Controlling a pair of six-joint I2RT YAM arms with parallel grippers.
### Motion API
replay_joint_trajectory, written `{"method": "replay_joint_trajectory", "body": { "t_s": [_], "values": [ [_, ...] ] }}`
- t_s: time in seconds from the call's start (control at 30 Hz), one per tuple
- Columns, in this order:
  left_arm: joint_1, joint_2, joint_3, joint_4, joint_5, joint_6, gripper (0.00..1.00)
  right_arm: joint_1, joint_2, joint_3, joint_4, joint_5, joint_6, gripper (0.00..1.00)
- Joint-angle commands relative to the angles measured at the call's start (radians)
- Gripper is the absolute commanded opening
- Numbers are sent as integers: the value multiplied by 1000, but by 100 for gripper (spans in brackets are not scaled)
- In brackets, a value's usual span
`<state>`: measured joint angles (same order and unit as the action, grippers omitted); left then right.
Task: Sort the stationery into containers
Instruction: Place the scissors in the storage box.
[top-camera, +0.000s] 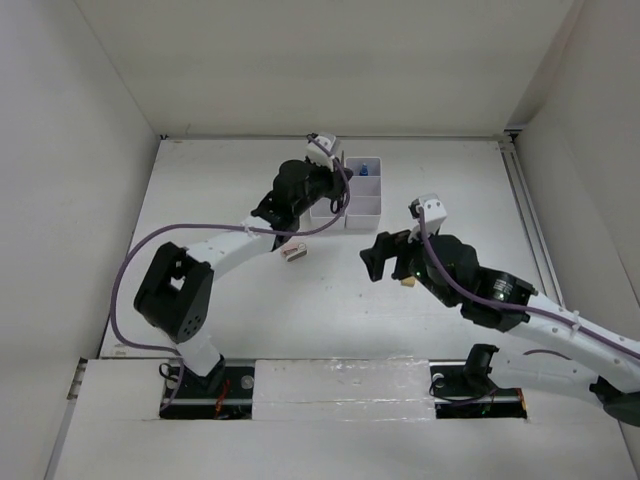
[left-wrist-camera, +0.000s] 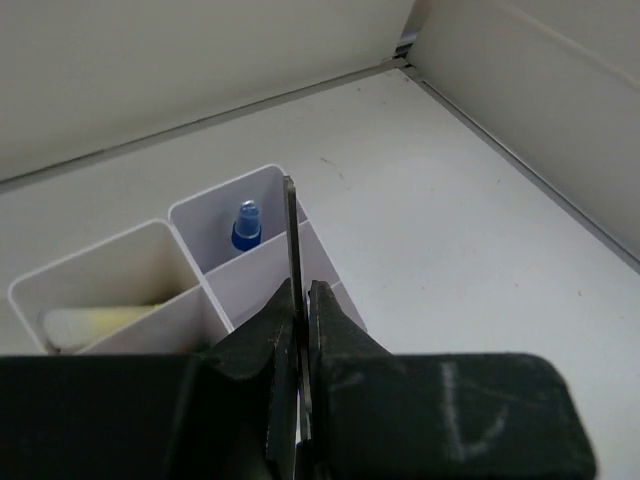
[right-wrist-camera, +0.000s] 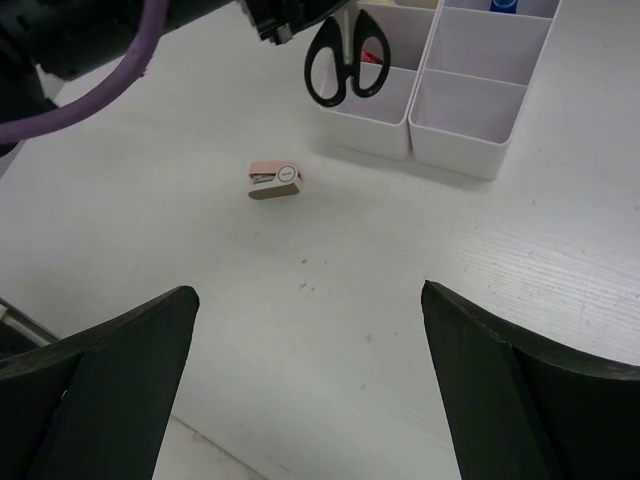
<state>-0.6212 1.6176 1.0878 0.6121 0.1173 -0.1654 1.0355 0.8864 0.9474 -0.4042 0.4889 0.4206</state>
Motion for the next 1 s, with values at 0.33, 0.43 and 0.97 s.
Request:
{"method": "replay_joint_trajectory", "body": {
  "t_s": [0.33,0.43,0.97],
  "values": [
    [60,136,236,-29,173,5,0,6,-46,-32,-13,48,-9,100],
    [60,175,265,-29,280,-8,0,6,-69,-32,-1,59,3,100],
    [81,364,494,35,519,93,0,6,-132,-22,-15,60,-51,100]
  ]
}}
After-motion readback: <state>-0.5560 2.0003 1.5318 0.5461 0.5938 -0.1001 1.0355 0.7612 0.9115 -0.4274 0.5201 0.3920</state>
